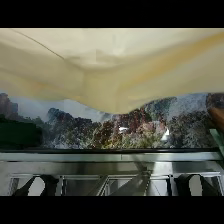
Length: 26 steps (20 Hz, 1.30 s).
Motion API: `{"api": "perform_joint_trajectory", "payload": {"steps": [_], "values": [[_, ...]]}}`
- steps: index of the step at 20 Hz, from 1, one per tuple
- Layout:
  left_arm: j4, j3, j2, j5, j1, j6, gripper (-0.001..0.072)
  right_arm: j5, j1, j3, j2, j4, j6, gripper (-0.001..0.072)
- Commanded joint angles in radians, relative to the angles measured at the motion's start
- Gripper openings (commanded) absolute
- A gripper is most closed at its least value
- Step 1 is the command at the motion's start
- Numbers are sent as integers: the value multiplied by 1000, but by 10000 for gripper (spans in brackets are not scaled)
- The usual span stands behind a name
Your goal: Fold the shirts.
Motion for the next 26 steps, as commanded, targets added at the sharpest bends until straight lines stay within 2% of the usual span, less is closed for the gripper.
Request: {"api": "perform_joint_trajectory", "payload": {"steps": [1, 4, 6, 7, 10, 13, 16, 20, 23, 26], "values": [[1, 220, -40, -40, 53, -45, 25, -159, -21, 55, 28, -58, -31, 18], [16, 143, -163, 2, -97, -61, 25, -14, -20, 47, -83, 23, -29, 19], [110, 60, -258, 13, -237, -52, 25, 116, -4, 0, -194, 93, -16, 19], [169, 27, -312, -8, -300, -26, 25, 134, 33, -54, -245, 80, -15, 20], [331, -2, -512, -109, -444, 24, 25, 82, 142, -282, -369, -46, -16, 19], [365, 109, -780, -132, -532, 28, 25, -96, 233, -525, -523, -72, -92, 19], [365, 259, -1020, -158, -566, 27, 25, -209, 293, -589, -730, -28, -211, 19], [365, 172, -1122, -292, -542, 37, 25, -245, 323, -580, -962, 317, -443, 19], [348, 168, -1127, -308, -510, 32, 24, -233, 322, -557, -1007, 414, -488, 19], [173, 234, -1091, -237, -481, 31, 24, -117, 320, -517, -966, 415, -487, 19]]}}
